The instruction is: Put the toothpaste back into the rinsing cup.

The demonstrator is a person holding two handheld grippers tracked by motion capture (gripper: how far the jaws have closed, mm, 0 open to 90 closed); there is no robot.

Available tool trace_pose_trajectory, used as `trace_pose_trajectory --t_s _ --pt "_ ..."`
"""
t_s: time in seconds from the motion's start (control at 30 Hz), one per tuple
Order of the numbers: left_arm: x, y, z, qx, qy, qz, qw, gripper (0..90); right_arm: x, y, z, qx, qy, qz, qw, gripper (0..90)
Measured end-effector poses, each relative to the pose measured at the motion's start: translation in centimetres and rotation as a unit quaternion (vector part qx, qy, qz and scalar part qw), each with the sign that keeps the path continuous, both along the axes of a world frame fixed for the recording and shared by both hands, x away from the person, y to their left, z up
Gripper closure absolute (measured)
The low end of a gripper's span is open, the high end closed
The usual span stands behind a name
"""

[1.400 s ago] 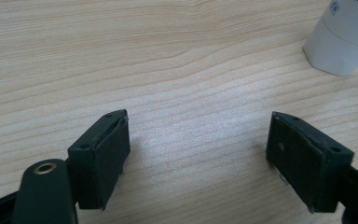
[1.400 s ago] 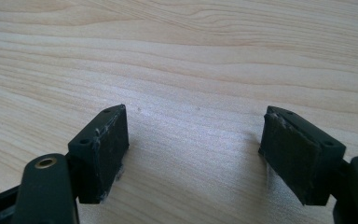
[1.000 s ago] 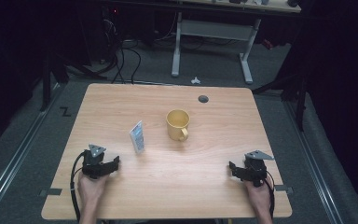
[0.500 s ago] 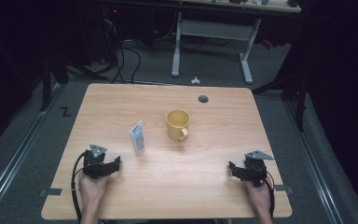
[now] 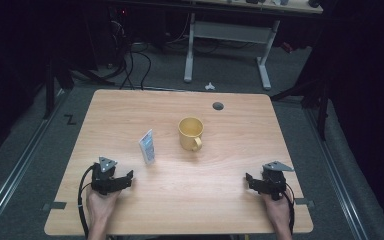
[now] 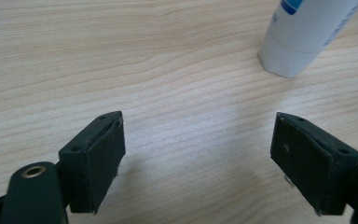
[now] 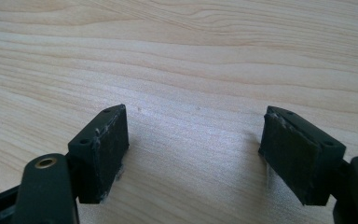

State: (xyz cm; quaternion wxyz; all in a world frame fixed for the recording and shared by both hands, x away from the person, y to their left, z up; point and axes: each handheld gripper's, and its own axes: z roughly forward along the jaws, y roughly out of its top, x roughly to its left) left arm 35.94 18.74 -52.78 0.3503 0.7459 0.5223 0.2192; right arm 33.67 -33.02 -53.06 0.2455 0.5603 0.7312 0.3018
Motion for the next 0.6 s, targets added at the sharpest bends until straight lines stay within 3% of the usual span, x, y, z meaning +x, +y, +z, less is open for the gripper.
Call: trace_pose_trajectory --t_s 0.2,0.37,0.6 --pt "-0.8 -0.4 0.3 -0.015 -0.005 -0.006 0.9999 16.6 0.0 0.0 0.0 0.0 0.0 0.001 1.0 23.4" --pt "-1.1 -1.1 0.5 -0.023 0.0 -0.03 0.9993 16.9 0.0 0.0 0.0 0.0 0.0 0.0 1.0 23.4" --pt "-1.3 -2.1 1.1 -0.017 0.003 -0.047 0.9987 17.7 0.0 0.0 0.0 0.0 0.0 0.001 1.0 23.4"
